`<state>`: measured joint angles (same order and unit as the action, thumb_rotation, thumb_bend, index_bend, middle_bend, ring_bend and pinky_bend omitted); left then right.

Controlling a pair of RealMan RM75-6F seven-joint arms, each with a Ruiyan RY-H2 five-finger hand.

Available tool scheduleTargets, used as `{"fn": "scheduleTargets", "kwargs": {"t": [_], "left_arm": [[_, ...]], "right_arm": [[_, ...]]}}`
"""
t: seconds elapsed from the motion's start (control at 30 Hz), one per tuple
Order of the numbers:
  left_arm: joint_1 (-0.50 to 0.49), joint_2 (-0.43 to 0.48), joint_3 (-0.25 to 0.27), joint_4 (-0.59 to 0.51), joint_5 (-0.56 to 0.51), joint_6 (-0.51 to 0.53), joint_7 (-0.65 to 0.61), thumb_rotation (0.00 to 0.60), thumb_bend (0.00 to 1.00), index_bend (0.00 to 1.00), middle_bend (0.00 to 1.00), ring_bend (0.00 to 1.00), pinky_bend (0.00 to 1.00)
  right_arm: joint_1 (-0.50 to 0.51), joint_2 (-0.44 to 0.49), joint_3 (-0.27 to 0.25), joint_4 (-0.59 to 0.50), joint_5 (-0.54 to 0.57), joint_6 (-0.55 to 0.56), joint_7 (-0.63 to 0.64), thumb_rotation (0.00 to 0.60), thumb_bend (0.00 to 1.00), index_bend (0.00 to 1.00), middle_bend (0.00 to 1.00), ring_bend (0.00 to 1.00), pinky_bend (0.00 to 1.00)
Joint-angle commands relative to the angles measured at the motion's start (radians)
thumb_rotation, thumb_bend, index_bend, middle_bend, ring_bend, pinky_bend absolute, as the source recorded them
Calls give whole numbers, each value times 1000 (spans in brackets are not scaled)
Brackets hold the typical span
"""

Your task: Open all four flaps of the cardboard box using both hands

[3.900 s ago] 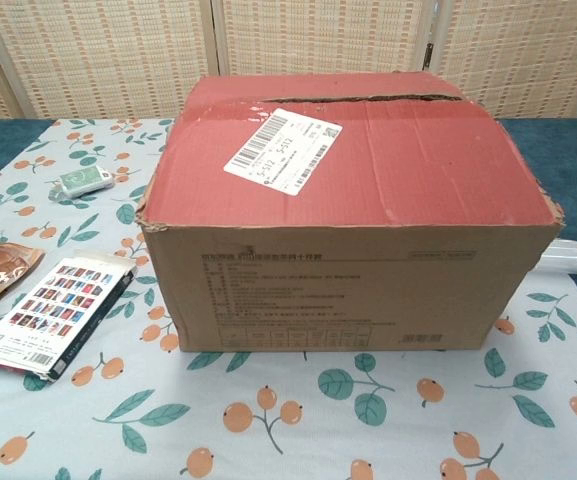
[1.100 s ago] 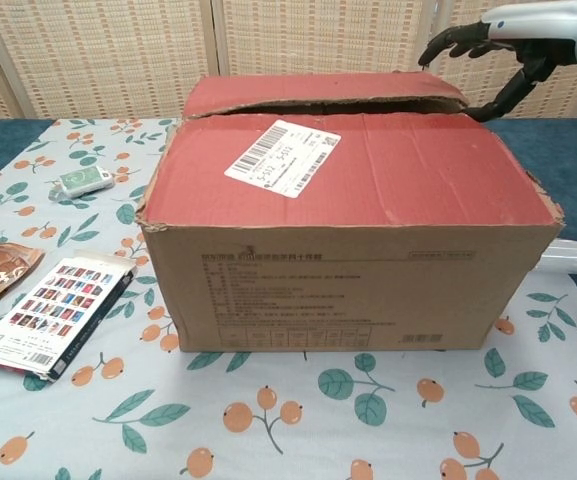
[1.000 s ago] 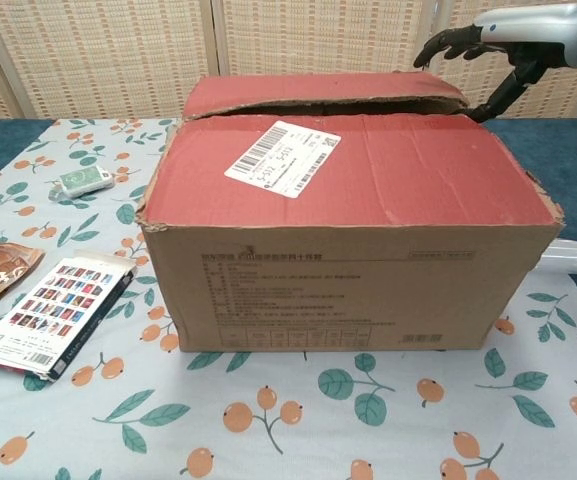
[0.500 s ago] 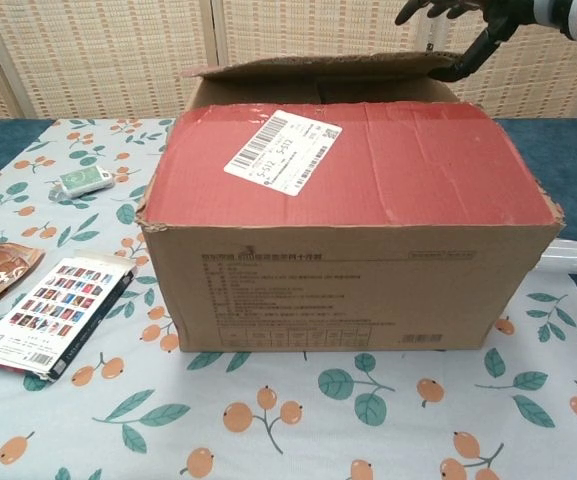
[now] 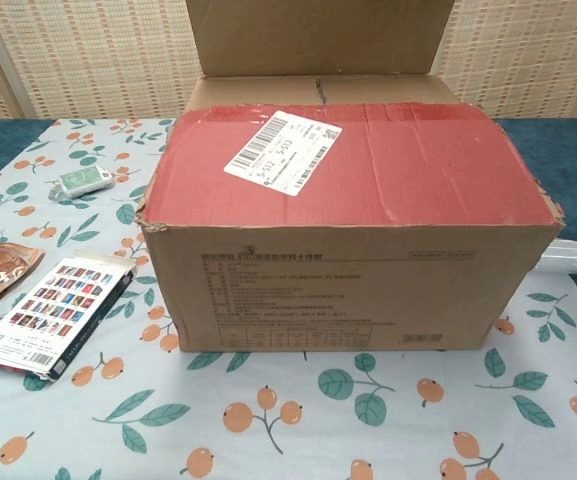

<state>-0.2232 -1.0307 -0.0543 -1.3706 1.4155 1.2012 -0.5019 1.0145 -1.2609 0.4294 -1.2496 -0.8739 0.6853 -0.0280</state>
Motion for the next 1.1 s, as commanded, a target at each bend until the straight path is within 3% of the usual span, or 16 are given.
{"fn": "scheduleTargets", "kwargs": {"t": [0.03, 0.2, 0.3, 0.47, 0.57, 0.73, 0.8, 0.93, 1.03, 1.1], "left_arm": [[3, 2, -6, 15, -4, 6, -32, 600, 346, 78, 7, 1, 0], [11, 1, -12, 24, -16, 15, -44, 600, 349, 81, 7, 3, 0], [11, -1, -13, 27, -22, 10, -37, 600, 349, 81, 6, 3, 0], [11, -3, -15, 23, -29, 7, -18, 600, 348, 81, 7, 3, 0], [8, -4, -13, 21, -24, 4, -9, 600, 349, 81, 7, 3, 0], [-3, -12, -15, 33, -26, -14, 2, 600, 352, 81, 7, 3, 0], [-9, -12, -16, 40, -27, -25, -7, 600, 353, 81, 7, 3, 0], [-16, -18, -20, 50, -28, -35, -21, 600, 353, 81, 7, 3, 0], [-21, -22, -21, 62, -28, -44, -30, 600, 353, 81, 6, 3, 0], [-26, -27, -20, 72, -32, -57, -25, 600, 353, 81, 7, 3, 0]], "right_arm": [[70, -79, 16, 176, 39, -51, 15, 600, 421, 134, 0, 0, 0], [136, -183, 21, 410, 24, -154, 87, 600, 421, 134, 0, 0, 0], [130, -192, 22, 435, -25, -172, 152, 600, 421, 133, 0, 0, 0], [46, -115, 10, 282, -155, -84, 251, 600, 421, 134, 0, 0, 0], [-39, -6, -23, 91, -226, -32, 273, 600, 421, 134, 0, 0, 0], [-144, 135, -55, -143, -269, -15, 348, 600, 421, 133, 0, 0, 0], [-179, 168, -54, -205, -285, -31, 445, 600, 421, 134, 1, 13, 0], [-233, 197, -35, -262, -358, -74, 726, 600, 421, 116, 21, 49, 0], [-244, 202, -36, -239, -460, -109, 926, 600, 421, 102, 26, 58, 12], [-241, 188, -49, -197, -534, -101, 1030, 600, 421, 102, 32, 69, 71]]}}
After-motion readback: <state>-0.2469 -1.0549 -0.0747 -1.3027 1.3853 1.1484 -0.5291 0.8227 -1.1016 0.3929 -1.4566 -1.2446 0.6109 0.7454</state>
